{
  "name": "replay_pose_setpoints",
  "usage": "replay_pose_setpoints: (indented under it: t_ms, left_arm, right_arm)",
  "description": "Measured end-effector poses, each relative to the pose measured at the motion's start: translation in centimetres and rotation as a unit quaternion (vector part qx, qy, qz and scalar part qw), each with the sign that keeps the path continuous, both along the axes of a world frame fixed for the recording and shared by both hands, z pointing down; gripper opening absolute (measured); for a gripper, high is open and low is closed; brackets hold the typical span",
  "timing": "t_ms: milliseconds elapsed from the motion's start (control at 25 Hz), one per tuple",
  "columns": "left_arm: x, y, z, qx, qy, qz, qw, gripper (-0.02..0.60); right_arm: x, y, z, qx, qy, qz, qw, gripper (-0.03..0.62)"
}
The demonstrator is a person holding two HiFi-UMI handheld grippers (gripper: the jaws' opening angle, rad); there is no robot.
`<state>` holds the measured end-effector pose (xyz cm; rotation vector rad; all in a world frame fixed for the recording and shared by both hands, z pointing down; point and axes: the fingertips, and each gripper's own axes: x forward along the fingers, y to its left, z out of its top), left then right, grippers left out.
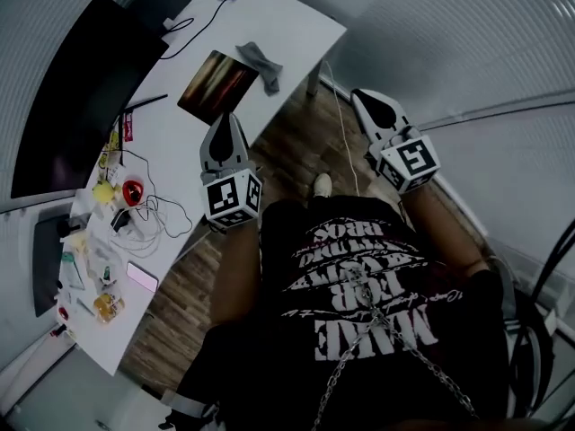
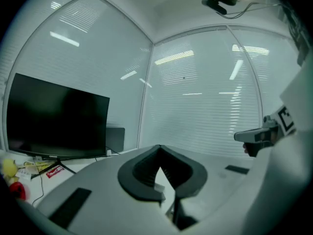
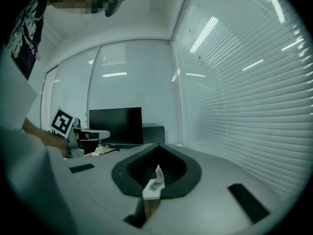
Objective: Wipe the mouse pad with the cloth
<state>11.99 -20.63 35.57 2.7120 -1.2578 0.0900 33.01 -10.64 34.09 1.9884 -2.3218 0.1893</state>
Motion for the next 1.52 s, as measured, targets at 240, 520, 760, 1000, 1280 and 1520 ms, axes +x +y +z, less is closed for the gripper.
replay_pose_setpoints:
  t_ms: [240,520,760,1000,1280,1520]
  left_arm:
    - [-1.8,-1.2,2.1,-0.042,-0.013,-0.062,0.9971,0.006]
    - [-4.4,-3.6,6.3,-0.075,-0.024,-0.103,0.9916,0.006]
    - [-6.2,-7.7,10.7,-0.109,-0.027,-0.117,0.9868,0.005]
    - [-7.2,-12.8,15.0,-0.149,-0.041,-0.111,0.9817,0.006]
    - [-9.4,-17.8,22.6,-0.204,-0.063,-0.115,0.97,0.006]
    - [-10.9,-20.4,24.6,-0.222,-0.065,-0.124,0.9649,0.006]
  right_arm:
    - [-0.5,-3.7,0.4,-0.008,-0.009,-0.057,0.998,-0.006]
    - [-2.4,-8.5,4.3,-0.039,-0.009,-0.1,0.994,-0.006]
    - [-4.1,-13.8,8.2,-0.08,-0.001,-0.113,0.99,-0.006]
    - [-5.7,-20.6,12.4,-0.134,0.011,-0.117,0.984,-0.006]
    - [-6.0,-26.5,23.3,-0.239,0.038,-0.103,0.965,0.001]
    - [-5.8,-27.9,32.9,-0.374,0.066,-0.11,0.918,0.155]
